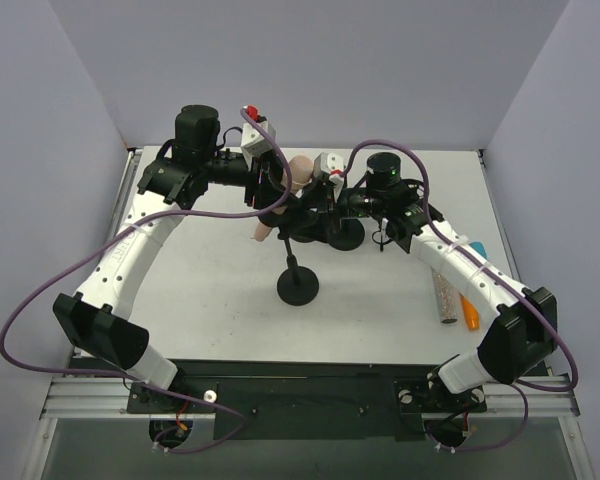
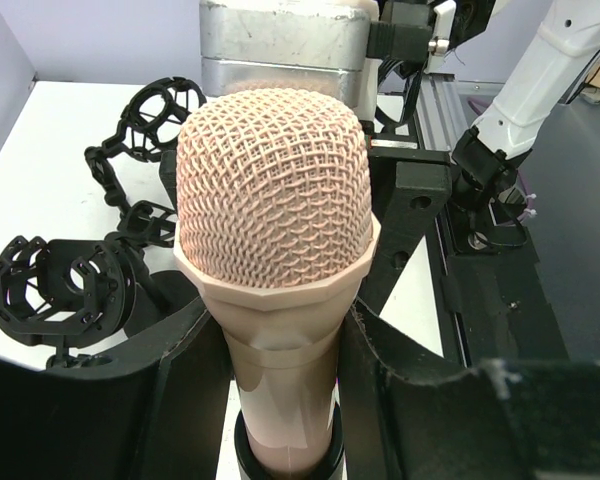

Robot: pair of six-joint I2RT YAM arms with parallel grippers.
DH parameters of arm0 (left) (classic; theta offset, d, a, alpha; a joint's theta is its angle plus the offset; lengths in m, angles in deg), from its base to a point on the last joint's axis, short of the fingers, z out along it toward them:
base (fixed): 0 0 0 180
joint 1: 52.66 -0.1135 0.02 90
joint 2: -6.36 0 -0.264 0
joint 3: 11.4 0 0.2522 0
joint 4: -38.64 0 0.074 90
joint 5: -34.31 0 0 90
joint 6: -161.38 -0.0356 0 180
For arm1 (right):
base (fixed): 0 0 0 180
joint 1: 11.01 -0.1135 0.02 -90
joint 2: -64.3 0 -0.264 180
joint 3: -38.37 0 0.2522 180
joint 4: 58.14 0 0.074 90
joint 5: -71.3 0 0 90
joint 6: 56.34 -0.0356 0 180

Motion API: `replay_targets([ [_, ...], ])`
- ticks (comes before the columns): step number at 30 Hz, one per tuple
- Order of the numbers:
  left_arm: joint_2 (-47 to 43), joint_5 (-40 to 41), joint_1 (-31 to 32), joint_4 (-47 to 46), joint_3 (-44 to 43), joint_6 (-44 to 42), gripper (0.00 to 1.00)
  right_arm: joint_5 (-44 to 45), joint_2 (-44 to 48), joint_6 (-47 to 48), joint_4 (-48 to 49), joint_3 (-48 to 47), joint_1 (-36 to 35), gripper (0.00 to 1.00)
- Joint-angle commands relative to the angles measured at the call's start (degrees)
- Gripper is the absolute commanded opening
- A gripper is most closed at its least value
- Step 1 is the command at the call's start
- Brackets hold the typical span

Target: Remove the microphone from the stand

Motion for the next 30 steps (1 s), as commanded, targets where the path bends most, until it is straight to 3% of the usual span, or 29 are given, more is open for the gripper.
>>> replay_targets([
  [1,-0.6,-1.1,0.1,-4.7,-2.3,-1.0,0.07,-4.1,0.0,7.4,-9.0,-2.1,-1.4,0.55],
  [5,-0.1,-1.2,0.0,-4.8,-3.0,-1.0,0.07,-4.2,-0.6,8.1,-10.7,-2.7,-1.4,0.48],
  [9,0.0,-0.8,-0.1,-5.0,-3.3,-1.1,0.07,-4.2,-1.6,8.2,-11.4,-3.5,-1.4,0.11],
  [11,-0.2,-0.6,-0.1,-5.2,-3.3,-1.0,0.07,-4.1,-1.9,8.2,-13.6,-3.8,-1.3,0.00],
  [21,3.0,-0.9,1.3,-5.9,-15.7,2.0,0.07,-1.7,-4.2,4.2,-14.3,-4.0,-0.8,0.00],
  [24,2.5,-1.0,1.2,-6.0,-15.4,1.4,0.07,-2.1,-4.5,1.8,-14.2,-5.0,-0.7,0.39],
  [26,1.1,-1.1,1.0,-6.9,-12.5,0.9,0.06,-2.5,-4.3,1.9,-14.2,-5.0,-0.5,0.47],
  [30,-1.1,-0.9,1.3,-8.6,-7.4,0.9,0.06,-3.2,-4.4,2.4,-14.0,-5.5,-0.6,0.49],
])
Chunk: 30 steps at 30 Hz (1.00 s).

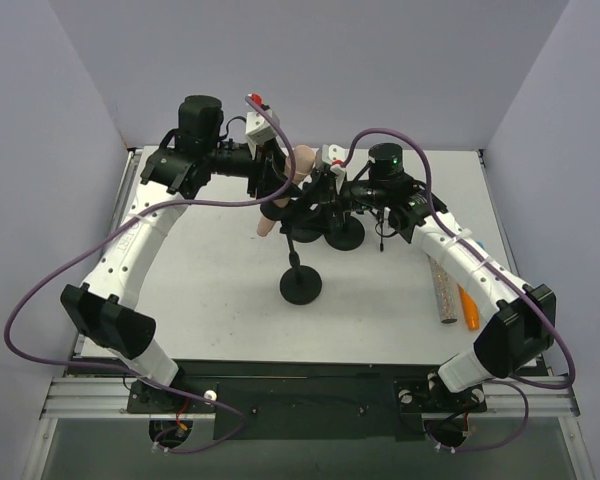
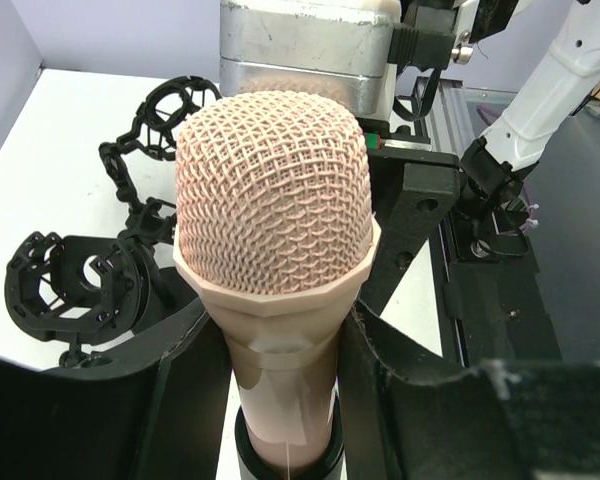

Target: Remove the microphone from the stand

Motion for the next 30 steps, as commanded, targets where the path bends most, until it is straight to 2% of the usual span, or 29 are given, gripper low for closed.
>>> replay_targets([
  [1,-5.8,-1.5,1.4,-12.9,1.4,-0.6,0.06,-3.2,-2.7,-0.6,-5.6,0.1,-2.4,0.50],
  [5,-6.3,-0.4,1.3,-12.6,2.6,-2.1,0.06,-4.0,-2.6,-1.0,-5.6,0.4,-2.5,0.57],
  [8,-6.3,-1.0,1.4,-11.6,2.9,-2.8,0.06,-4.4,-2.5,-1.4,-5.0,1.0,-2.6,0.68],
  [12,-6.0,-1.2,1.6,-10.0,2.9,-4.0,0.06,-4.2,-2.1,-0.9,-5.6,1.1,-2.5,0.68],
  [16,-5.8,-1.1,1.5,-9.8,2.6,-4.4,0.05,-3.4,-2.6,-0.6,-6.2,1.4,-2.3,0.59],
  [17,-5.8,-1.1,1.5,-9.9,2.7,-4.5,0.05,-3.0,-2.7,-0.3,-6.3,1.5,-2.3,0.48],
  [18,-5.8,-1.1,1.5,-10.3,2.6,-4.4,0.05,-2.0,-2.8,0.3,-6.4,2.0,-2.2,0.41],
  [19,-5.8,-1.1,1.5,-10.4,2.6,-4.1,0.05,-1.3,-2.8,0.8,-6.5,2.5,-2.2,0.24],
  [20,-5.7,-1.0,1.4,-10.9,2.3,-4.0,0.05,0.9,-2.7,1.9,-7.5,3.1,-2.3,0.15],
  [21,-5.7,-0.9,1.4,-10.9,2.0,-3.9,0.05,1.7,-2.7,2.5,-8.0,3.4,-2.4,0.00],
  [25,-5.1,-0.3,1.5,-12.0,-0.5,-2.3,0.03,3.8,-2.4,2.5,-8.5,4.5,-2.5,0.00],
  [30,-3.6,-1.2,2.1,-14.1,-7.8,0.2,0.03,4.6,-3.9,3.2,-12.6,2.8,-2.5,0.00],
])
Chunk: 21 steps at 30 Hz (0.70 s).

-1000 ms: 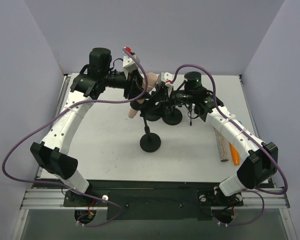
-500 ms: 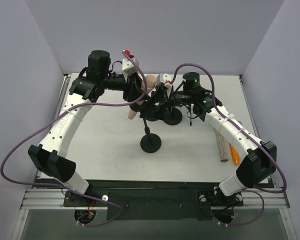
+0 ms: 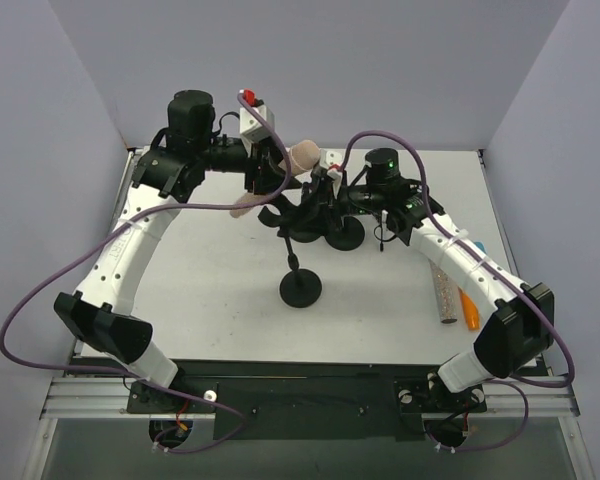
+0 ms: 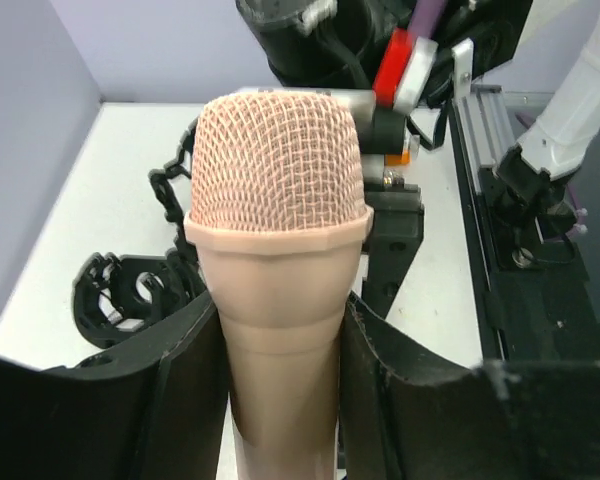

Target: Remove the microphone from the stand

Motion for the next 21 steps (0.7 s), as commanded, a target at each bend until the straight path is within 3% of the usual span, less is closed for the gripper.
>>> replay_targets([
  [1,-0.4,-4.0,1.7,-11.8,-10.5,1.9,0.03,3.1,-3.8,2.8,-12.7,-0.3,-1.9,0.00],
  [9,-2.6,-2.7,-0.2,-17.8,-10.6,3.5,0.01,4.6,-6.1,7.7,-22.2,-5.0,-1.4,0.00],
  [10,-3.2,-2.3,-0.6,-18.0,-10.3,3.7,0.01,4.5,-6.1,7.5,-22.3,-5.6,-1.2,0.16],
  [13,-5.9,-1.0,-2.5,-18.8,-6.7,3.7,0.00,4.6,-4.4,6.0,-22.1,-6.2,-0.5,0.49],
  [15,-7.8,0.6,-3.8,-19.7,-3.4,3.3,0.00,5.3,-3.1,5.5,-22.1,-6.9,0.0,0.60],
  [18,-10.9,3.5,-5.3,-21.9,2.1,3.6,0.00,4.8,-1.7,3.7,-22.3,-9.3,0.4,0.68],
  [19,-11.3,4.8,-5.9,-23.0,3.5,4.1,0.00,4.8,-1.2,2.5,-22.4,-9.8,0.7,0.83],
  [21,-13.1,7.0,-6.7,-25.1,7.1,5.9,0.00,4.6,-0.5,1.2,-22.4,-11.3,0.7,0.87],
])
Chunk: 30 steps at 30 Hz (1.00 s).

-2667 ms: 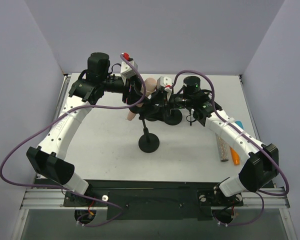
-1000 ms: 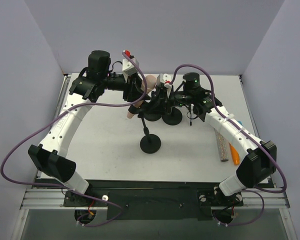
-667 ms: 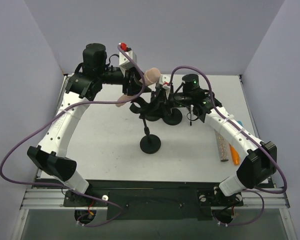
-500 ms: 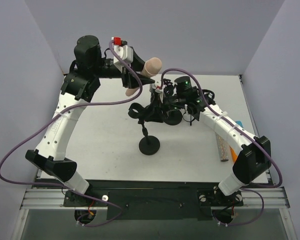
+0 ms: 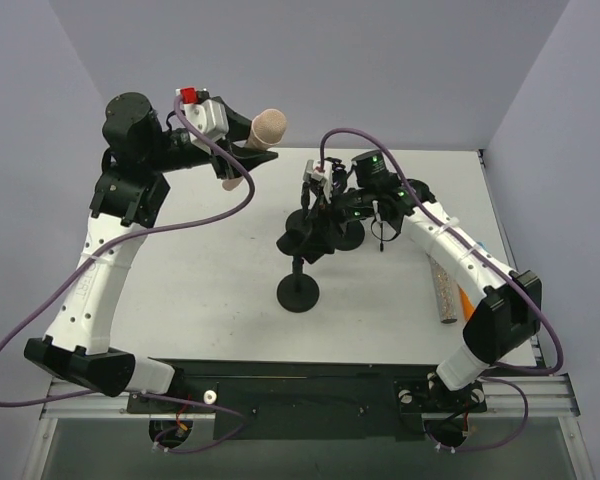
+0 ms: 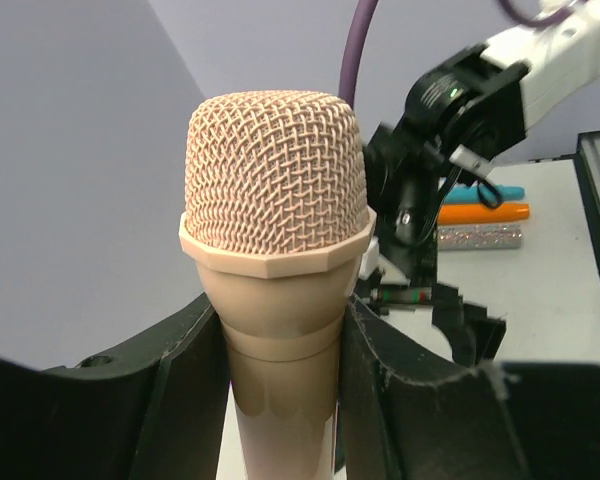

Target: Remove the microphone from the stand

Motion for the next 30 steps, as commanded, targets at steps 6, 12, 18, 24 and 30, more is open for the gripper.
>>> replay_targets([
  [6,-7.2,15.7,-2.6,-12.1,14.2,11.9,0.00,0.6,6.0,-8.6,1.1,-9.1,0.4,0.87],
  [12,-8.8,30.2,-2.6,-14.5,19.1,28.7,0.00,6.9,5.9,-22.8,15.6,-12.3,-1.5,0.86],
  [18,-9.4,36.8,-3.3,-17.2,23.0,36.8,0.00,11.0,4.0,-28.2,17.5,-14.7,-2.5,0.83],
  [24,-8.0,46.8,-5.2,-12.8,27.9,40.5,0.00,13.4,5.8,-25.3,12.2,-16.4,-2.1,0.82],
  [30,-4.4,42.6,-8.0,-14.5,26.8,43.4,0.00,18.1,10.5,-21.3,6.4,-15.7,-0.7,0.86],
])
